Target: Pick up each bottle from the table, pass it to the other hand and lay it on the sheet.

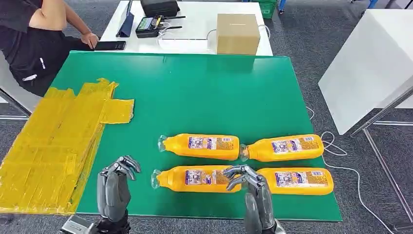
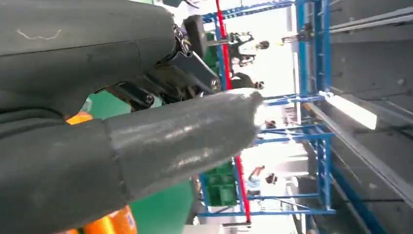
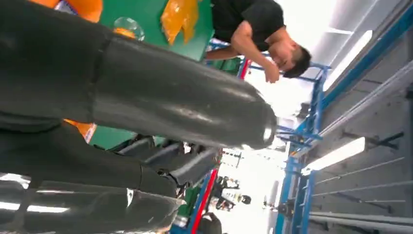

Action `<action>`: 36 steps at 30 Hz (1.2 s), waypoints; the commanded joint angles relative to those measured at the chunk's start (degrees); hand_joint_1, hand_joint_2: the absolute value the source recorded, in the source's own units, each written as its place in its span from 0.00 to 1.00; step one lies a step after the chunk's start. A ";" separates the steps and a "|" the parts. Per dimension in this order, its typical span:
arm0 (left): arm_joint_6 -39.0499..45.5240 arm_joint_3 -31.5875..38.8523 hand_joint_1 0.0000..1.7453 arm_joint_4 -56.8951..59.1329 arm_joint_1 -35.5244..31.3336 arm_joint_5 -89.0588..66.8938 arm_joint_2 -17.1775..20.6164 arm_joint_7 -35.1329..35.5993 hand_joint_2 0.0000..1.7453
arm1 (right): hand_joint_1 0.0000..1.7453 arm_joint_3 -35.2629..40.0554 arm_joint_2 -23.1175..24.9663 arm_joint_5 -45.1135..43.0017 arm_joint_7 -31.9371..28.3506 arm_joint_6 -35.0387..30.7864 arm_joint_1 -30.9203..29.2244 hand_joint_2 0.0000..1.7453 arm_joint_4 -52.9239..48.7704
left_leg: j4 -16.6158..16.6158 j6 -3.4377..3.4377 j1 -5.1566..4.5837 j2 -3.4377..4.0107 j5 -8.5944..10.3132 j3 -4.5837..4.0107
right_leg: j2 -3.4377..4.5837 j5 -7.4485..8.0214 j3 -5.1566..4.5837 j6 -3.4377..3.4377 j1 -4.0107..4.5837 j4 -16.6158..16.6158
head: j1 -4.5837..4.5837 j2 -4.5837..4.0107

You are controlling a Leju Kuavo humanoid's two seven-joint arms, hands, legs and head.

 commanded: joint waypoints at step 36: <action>-5.37 5.15 0.00 2.28 0.95 -0.13 -1.43 2.69 0.00 | 0.00 12.46 -12.52 34.38 37.78 -5.12 -4.32 1.00 2.91 | 0.02 -0.05 0.20 -0.17 -0.37 0.80 | 0.22 -0.25 0.80 -0.35 0.15 -0.08 | -0.02 0.00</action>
